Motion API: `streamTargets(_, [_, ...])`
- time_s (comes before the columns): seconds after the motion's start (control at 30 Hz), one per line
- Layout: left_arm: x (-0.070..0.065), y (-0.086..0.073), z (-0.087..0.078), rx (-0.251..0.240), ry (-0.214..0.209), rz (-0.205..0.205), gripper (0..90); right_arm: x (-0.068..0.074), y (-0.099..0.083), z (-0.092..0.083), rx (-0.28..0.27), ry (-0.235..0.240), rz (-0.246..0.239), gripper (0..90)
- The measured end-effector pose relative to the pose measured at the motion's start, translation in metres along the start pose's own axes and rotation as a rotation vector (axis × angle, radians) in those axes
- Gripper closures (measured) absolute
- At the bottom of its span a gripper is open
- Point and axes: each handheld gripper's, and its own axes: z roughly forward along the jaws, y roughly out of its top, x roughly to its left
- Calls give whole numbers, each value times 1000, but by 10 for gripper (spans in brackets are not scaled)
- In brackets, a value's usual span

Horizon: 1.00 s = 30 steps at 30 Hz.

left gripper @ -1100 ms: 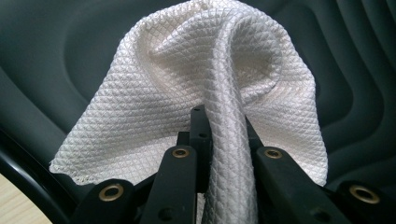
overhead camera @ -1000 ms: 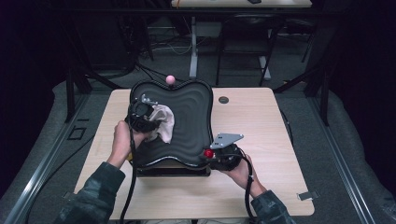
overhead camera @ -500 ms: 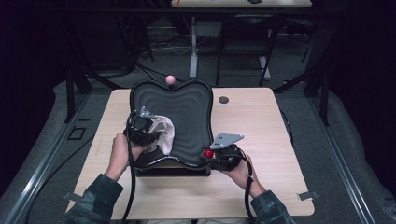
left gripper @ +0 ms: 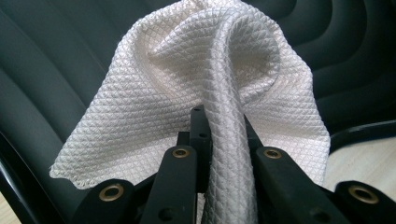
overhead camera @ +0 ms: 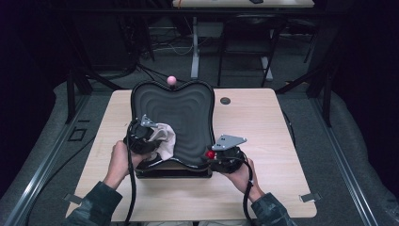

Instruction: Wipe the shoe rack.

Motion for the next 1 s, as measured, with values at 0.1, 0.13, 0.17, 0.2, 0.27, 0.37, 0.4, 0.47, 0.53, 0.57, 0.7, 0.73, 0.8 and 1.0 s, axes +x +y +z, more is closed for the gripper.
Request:
streamTargets(0.1, [0,-3,-1,9,-12,1,831,-1,-1,1,-8,13,9,597])
streamTargets(0.13, [0,-4,-1,17,-17,0,831,-1,-1,1,-9,19,6,598])
streamTargets(0.17, [0,-5,-1,21,-22,1,831,-1,0,1,-6,19,3,599])
streamTargets(0.2, [0,-5,-1,25,-25,1,831,-1,-1,1,-7,20,-4,599])
streamTargets(0.27, [-2,-7,-1,36,-33,4,830,-2,-1,2,-7,25,-18,599])
streamTargets(0.37, [-4,-8,-1,50,-34,11,830,-3,0,3,-16,40,-36,599])
streamTargets(0.4, [-4,-9,-1,57,-37,15,830,-3,0,4,-13,35,-40,599])
streamTargets(0.47, [-6,-11,-1,68,-49,19,830,-4,1,6,-14,38,-41,599])
streamTargets(0.53, [-7,-13,-1,73,-46,23,830,-4,2,8,-22,45,-47,599])
streamTargets(0.57, [-8,-14,-1,73,-44,27,830,-4,2,8,-19,42,-47,599])
streamTargets(0.7, [-7,-15,-1,65,-47,16,829,-3,3,9,-14,38,-49,599])
streamTargets(0.73, [-7,-15,-1,64,-47,15,829,-4,3,9,-16,40,-50,599])
streamTargets(0.8, [-9,-13,-1,55,-45,17,829,-3,2,9,-23,42,-52,599])
streamTargets(1.0, [-9,2,4,24,-38,20,828,-4,2,9,-18,44,-51,598])
